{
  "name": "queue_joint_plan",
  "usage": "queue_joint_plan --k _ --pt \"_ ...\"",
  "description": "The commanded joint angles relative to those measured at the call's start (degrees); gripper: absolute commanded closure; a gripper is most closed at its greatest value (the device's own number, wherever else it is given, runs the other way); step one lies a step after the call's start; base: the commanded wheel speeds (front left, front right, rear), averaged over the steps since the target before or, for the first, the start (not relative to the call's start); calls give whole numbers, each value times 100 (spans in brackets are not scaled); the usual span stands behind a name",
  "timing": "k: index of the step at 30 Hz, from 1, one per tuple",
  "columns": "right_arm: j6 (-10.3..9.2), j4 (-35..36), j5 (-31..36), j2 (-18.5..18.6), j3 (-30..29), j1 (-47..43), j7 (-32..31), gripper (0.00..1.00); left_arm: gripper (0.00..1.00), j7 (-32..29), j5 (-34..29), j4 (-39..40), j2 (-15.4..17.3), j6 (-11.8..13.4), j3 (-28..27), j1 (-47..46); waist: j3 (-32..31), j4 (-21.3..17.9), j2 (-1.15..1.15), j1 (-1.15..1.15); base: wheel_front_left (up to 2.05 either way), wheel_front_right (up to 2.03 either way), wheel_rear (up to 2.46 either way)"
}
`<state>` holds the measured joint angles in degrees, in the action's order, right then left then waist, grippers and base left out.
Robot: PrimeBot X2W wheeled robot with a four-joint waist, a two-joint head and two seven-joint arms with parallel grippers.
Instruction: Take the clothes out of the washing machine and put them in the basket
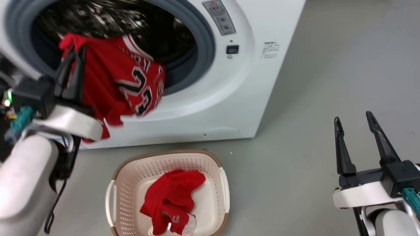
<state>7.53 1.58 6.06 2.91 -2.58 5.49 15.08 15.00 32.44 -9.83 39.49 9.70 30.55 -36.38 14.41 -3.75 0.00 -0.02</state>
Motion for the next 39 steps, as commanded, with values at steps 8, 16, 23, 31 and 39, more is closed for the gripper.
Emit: queue_joint_plan --k 8,16,23,31,39 --pt "-8 -59 -16 -5 -7 -304 14 0 100 20 -241 1466 -22 493 -316 1357 -659 414 0 2 0 0 0" --pt "-8 -42 -12 -6 -35 -377 14 0 100 16 -236 1962 -67 725 -166 2144 -671 492 0 2 0 0 0" --pt "-8 -8 -54 -7 -52 -228 14 0 100 -74 -261 1558 -322 696 305 2531 -445 424 0 2 0 0 0" --pt "-8 69 -21 -5 -14 2 14 0 100 -9 -103 -59 -915 295 558 2256 171 166 0 2 0 0 0" --pt "-8 172 30 -6 -106 228 14 0 100 26 -326 -1652 -1496 -134 685 1671 848 -147 0 2 0 0 0"
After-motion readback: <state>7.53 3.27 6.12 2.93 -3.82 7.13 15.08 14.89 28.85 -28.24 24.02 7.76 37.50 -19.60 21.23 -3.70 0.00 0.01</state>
